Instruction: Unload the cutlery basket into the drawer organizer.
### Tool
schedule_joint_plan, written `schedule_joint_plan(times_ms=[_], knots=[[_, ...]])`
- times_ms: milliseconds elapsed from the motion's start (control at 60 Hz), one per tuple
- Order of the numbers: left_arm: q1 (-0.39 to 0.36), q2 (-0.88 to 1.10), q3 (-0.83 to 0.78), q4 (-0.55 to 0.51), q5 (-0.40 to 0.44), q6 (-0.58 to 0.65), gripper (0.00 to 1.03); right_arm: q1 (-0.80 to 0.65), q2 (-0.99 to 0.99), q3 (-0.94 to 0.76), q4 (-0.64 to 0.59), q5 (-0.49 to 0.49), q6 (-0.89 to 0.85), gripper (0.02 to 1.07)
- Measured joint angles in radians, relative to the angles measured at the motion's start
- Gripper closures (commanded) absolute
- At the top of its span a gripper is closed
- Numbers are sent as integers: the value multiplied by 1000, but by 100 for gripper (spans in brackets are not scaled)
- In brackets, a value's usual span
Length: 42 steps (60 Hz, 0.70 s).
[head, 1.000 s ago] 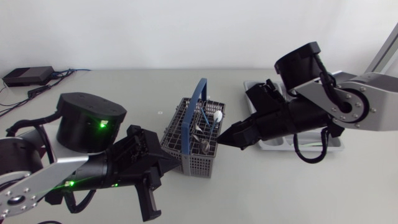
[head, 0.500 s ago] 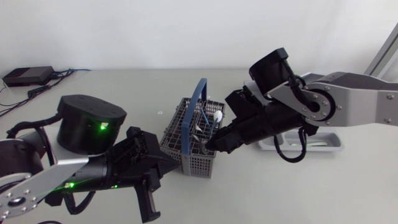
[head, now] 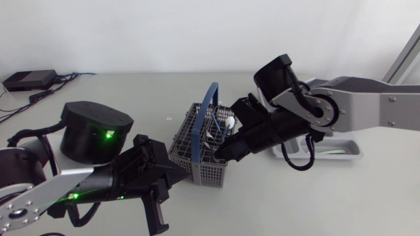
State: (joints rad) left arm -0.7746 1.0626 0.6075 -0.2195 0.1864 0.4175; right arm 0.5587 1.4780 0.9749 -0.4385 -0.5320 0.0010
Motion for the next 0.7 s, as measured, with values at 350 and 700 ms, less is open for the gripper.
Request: schedule_joint_plan(times_ms=[350,700], knots=[[0,0,0,0,0,0,88,-2,-51,45,-78,-77,0,101],[0,0,0,0,0,0,88,-70,-131,131,-188,-251,0,101]])
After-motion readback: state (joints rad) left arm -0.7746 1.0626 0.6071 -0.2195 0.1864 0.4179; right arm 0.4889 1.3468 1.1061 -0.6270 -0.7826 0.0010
